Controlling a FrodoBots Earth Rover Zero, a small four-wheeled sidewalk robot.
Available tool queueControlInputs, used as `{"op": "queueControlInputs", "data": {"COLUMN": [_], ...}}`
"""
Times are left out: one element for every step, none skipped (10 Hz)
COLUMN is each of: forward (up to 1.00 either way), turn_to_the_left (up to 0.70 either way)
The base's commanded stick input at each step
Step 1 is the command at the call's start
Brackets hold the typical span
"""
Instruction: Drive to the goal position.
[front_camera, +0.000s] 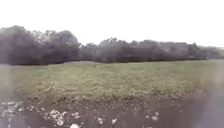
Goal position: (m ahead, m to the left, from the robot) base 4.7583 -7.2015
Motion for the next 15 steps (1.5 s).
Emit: {"op": "queueControlInputs", "data": {"forward": [0.00,0.00,0.00,0.26,0.62,0.90,0.99,0.99,0.99,0.99,0.99,0.99,0.99,0.99,0.99], "turn_to_the_left": [-1.00,-0.82,-0.20,0.00,0.00,0.00,0.00,0.00,0.00,0.00,0.00,0.00,0.00,0.00,-0.02]}}
